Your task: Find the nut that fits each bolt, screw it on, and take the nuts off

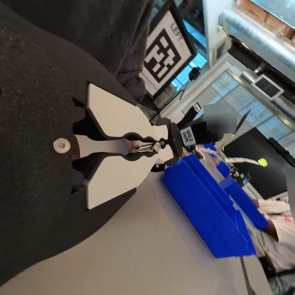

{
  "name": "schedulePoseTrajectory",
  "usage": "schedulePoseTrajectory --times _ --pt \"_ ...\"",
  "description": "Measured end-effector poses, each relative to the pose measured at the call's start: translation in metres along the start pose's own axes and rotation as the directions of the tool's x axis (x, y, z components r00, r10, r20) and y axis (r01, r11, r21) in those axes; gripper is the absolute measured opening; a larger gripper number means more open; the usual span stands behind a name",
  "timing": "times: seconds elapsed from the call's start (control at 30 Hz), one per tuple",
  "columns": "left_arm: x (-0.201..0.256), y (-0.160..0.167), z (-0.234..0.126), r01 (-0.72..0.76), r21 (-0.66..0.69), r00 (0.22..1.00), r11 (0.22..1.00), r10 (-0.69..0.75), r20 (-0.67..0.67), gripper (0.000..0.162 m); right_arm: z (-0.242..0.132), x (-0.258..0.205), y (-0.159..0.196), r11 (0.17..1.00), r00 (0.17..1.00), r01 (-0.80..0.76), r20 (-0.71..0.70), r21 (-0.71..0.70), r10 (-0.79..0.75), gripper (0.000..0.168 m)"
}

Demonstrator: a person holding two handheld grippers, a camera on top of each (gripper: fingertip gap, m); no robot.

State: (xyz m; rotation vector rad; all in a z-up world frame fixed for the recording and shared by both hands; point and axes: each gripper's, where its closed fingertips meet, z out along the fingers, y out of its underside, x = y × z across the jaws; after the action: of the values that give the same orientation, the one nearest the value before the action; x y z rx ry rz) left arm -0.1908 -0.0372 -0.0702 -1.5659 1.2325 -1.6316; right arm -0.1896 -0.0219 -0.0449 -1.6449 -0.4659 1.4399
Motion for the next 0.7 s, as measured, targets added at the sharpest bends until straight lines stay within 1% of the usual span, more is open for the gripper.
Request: schedulePoseTrajectory --times 0.07,0.13,0.2,0.3,0.37,0.4,0.5,0.53,0.6,0.63,0.67,0.7 --pt "0.012 -0.001 0.000 0.039 0.012 0.995 0.999 -0.037 -0.093 0.005 -0.001 -0.012 0.001 0.991 0.990 0.127 0.064 -0.049 -0.124 0.010" --pt "0.021 -0.001 0.001 0.073 0.009 0.983 0.997 -0.070 -0.170 0.005 -0.004 -0.021 0.004 0.939 0.943 0.323 0.117 -0.114 -0.311 0.010" --pt "0.031 0.001 0.001 0.098 -0.009 0.966 0.995 -0.097 -0.241 0.005 -0.008 -0.030 0.009 0.844 0.858 0.507 0.192 -0.173 -0.476 0.010" --pt "0.045 0.005 0.001 0.101 -0.048 0.944 0.994 -0.111 -0.311 0.005 -0.013 -0.041 0.016 0.691 0.729 0.681 0.321 -0.243 -0.605 0.010" --pt "0.051 0.010 0.002 0.092 -0.088 0.935 0.992 -0.116 -0.335 0.005 -0.017 -0.044 0.023 0.555 0.620 0.784 0.401 -0.279 -0.674 0.010" --pt "0.052 0.013 0.002 0.084 -0.108 0.934 0.991 -0.116 -0.338 0.005 -0.018 -0.044 0.026 0.467 0.552 0.834 0.429 -0.294 -0.715 0.010" --pt "0.056 0.024 0.002 0.069 -0.171 0.928 0.983 -0.126 -0.350 0.005 -0.022 -0.043 0.038 0.213 0.378 0.912 0.521 -0.350 -0.765 0.010" --pt "0.057 0.027 0.002 0.070 -0.188 0.925 0.980 -0.135 -0.356 0.005 -0.023 -0.044 0.041 0.141 0.325 0.925 0.548 -0.352 -0.771 0.010" --pt "0.055 0.029 0.003 0.071 -0.195 0.928 0.978 -0.136 -0.347 0.005 -0.022 -0.042 0.042 0.026 0.235 0.935 0.565 -0.353 -0.791 0.011" --pt "0.053 0.028 0.003 0.074 -0.189 0.931 0.979 -0.136 -0.339 0.005 -0.022 -0.040 0.041 -0.010 0.205 0.934 0.560 -0.357 -0.803 0.011" --pt "0.051 0.027 0.003 0.077 -0.182 0.933 0.980 -0.135 -0.334 0.005 -0.023 -0.039 0.039 -0.022 0.195 0.931 0.549 -0.363 -0.813 0.011" --pt "0.049 0.025 0.003 0.076 -0.174 0.937 0.982 -0.130 -0.324 0.005 -0.023 -0.037 0.038 -0.005 0.214 0.923 0.524 -0.384 -0.824 0.011"
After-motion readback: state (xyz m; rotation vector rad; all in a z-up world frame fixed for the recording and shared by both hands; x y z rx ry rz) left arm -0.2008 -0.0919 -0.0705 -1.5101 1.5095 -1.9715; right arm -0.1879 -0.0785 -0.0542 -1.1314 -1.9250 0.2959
